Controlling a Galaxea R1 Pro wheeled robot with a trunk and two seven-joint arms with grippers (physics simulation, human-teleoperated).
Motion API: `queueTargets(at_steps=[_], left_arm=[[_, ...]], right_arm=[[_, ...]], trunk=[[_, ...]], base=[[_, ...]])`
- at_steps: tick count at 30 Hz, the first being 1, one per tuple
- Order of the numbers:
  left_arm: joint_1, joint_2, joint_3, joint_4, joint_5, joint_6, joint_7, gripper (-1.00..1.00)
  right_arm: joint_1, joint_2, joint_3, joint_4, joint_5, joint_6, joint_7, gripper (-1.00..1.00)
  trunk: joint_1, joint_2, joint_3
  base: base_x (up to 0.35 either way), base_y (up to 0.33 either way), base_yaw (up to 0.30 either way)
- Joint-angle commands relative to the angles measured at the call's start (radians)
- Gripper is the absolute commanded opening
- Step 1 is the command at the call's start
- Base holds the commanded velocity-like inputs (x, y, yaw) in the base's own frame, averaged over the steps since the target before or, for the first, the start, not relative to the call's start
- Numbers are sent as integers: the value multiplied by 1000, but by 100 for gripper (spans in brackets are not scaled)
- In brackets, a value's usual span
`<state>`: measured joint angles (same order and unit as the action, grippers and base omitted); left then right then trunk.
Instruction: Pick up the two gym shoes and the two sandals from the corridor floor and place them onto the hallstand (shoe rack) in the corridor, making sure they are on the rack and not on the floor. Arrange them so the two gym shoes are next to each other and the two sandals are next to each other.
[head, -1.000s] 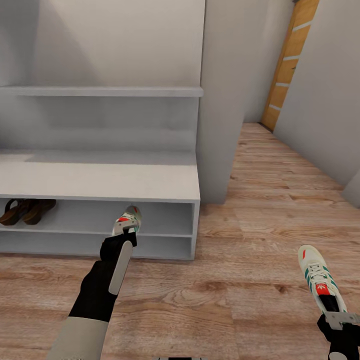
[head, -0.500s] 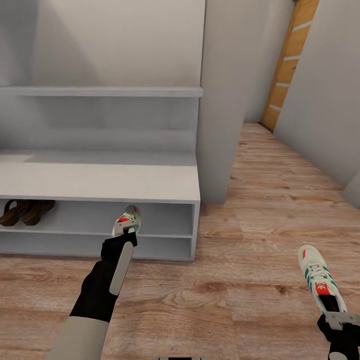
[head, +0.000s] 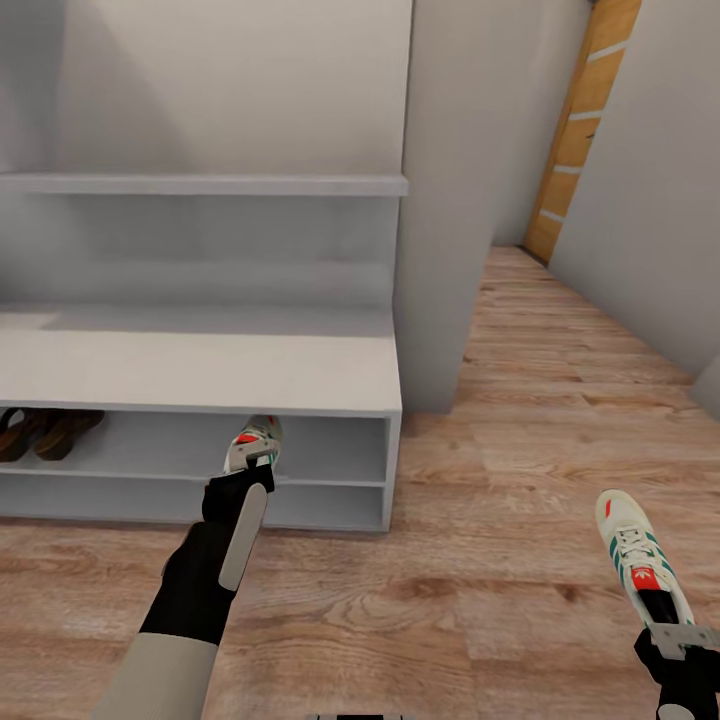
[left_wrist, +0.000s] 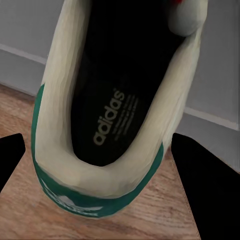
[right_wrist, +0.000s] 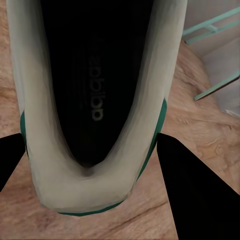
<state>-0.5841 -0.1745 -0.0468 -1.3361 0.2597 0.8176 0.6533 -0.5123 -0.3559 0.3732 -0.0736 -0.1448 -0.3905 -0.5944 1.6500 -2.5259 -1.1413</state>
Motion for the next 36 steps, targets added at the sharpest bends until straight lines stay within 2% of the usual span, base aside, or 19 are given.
queueTargets(at_steps=[1, 8, 14, 22, 36], left_arm=[[0, 0, 0, 0, -1, 0, 0, -100], [0, 0, 1, 1, -2, -2, 0, -100], [0, 4, 1, 6, -2, -39, 0, -100], [0, 7, -1, 56, -2, -77, -1, -100], [0, 7, -2, 63, -2, -87, -1, -100]], right_arm=[[0, 0, 0, 0, -1, -1, -1, -100], [0, 0, 0, 0, -1, -1, -1, -100], [0, 0, 0, 0, -1, -1, -1, -100], [0, 0, 0, 0, -1, -1, -1, -100], [0, 0, 0, 0, -1, -1, -1, -100]], trunk=[[0, 0, 0], [0, 0, 0], [0, 0, 0], [0, 0, 0], [0, 0, 0]], base=[[134, 0, 0], [56, 0, 0], [8, 0, 0], [1, 0, 0], [68, 0, 0]])
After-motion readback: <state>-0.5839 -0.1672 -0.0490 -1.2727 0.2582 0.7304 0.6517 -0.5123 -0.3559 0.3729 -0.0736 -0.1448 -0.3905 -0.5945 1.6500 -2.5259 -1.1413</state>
